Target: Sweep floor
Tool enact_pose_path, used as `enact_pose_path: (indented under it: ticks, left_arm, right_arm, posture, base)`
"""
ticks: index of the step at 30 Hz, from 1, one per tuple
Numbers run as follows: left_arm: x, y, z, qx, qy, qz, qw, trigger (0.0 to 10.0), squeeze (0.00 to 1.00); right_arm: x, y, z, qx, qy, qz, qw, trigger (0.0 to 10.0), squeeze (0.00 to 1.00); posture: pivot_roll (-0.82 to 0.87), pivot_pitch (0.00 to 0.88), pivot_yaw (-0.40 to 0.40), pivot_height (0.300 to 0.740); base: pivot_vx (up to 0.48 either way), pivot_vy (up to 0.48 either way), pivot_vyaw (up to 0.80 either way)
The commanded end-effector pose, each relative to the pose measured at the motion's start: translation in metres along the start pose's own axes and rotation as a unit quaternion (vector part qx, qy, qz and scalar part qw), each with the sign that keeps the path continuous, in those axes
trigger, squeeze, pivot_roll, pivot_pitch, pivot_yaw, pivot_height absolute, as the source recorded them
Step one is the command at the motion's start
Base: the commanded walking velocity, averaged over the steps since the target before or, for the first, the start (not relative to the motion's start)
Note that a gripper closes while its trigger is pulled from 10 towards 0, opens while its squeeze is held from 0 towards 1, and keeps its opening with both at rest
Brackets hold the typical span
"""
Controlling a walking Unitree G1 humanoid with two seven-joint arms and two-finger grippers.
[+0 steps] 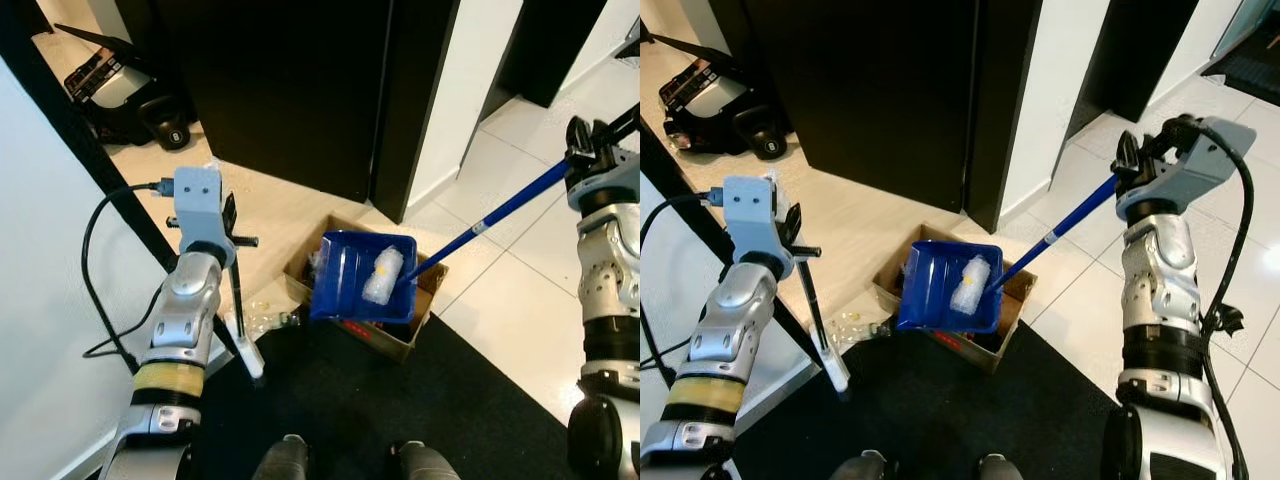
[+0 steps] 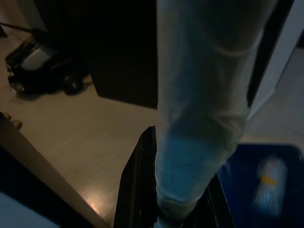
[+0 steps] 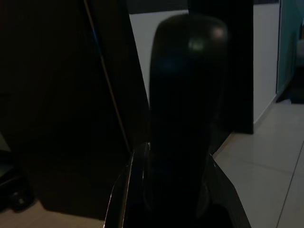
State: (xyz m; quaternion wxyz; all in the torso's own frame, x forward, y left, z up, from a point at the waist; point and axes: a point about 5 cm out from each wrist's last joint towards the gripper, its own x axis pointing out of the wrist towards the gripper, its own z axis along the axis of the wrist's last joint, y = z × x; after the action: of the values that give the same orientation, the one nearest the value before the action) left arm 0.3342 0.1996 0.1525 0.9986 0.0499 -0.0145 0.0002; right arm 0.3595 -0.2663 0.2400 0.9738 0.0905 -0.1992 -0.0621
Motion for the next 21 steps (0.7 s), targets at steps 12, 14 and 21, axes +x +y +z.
enact_pose_path:
  ticks: [12,14,21]
  left_arm:
    - [-0.047,0.036,-0.027,0.046,0.052,0.024,0.997,10.0,0.0]
    - [-0.063,0.04,-0.037,0.053,0.07,0.027,0.996,10.0,0.0]
    - [-0.098,0.043,-0.059,0.058,0.109,0.035,0.992,10.0,0.0]
  right_arm:
    - [0.027,0.035,0.014,-0.098,-0.053,0.077,0.991,10.0,0.0]
    - [0.03,0.044,0.014,-0.129,-0.057,0.096,0.985,10.0,0.0]
    - [0.036,0.07,0.022,-0.189,-0.095,0.153,0.965,10.0,0.0]
  posture:
    - [0.2,0.228,0.047,0.74]
    - [0.21,0.237,0.043,0.74]
    - [0.22,0.24,0.021,0.74]
  base:
    - [0.0,0.0,0.0]
    - [0.0,0.0,0.0]
    - [0.0,0.0,0.0]
